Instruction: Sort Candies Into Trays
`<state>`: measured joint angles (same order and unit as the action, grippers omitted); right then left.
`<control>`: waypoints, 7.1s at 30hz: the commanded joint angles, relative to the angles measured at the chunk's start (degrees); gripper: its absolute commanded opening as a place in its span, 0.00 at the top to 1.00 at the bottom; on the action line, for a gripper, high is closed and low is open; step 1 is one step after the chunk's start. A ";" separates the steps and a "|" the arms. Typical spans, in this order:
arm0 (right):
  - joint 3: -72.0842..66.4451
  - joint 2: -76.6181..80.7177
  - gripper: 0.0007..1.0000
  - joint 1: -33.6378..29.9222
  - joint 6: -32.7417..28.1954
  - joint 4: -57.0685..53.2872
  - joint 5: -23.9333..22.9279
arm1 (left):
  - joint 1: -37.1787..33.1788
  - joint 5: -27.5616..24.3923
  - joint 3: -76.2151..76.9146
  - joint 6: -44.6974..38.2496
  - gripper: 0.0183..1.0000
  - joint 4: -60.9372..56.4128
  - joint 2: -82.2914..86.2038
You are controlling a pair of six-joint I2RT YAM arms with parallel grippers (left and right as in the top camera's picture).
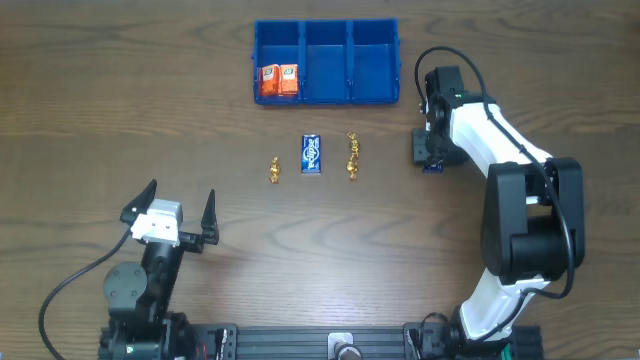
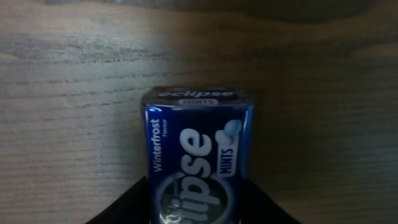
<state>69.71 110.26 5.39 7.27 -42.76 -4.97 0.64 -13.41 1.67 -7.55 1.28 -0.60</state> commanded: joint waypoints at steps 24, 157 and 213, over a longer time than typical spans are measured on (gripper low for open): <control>2.69 -24.39 0.72 9.86 7.93 -1.20 -3.13 | 0.13 -1.05 -1.38 -0.63 0.00 1.84 0.35; 25.29 15.43 0.00 34.03 36.04 -7.63 -3.21 | 0.13 -1.05 -1.38 -0.63 0.00 1.84 0.35; 37.20 0.37 0.64 26.82 16.87 9.81 -20.50 | 0.13 -1.03 -1.38 -0.63 0.01 1.84 0.35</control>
<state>107.28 107.70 32.34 27.86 -34.28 -24.12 0.64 -13.41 1.67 -7.55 1.28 -0.60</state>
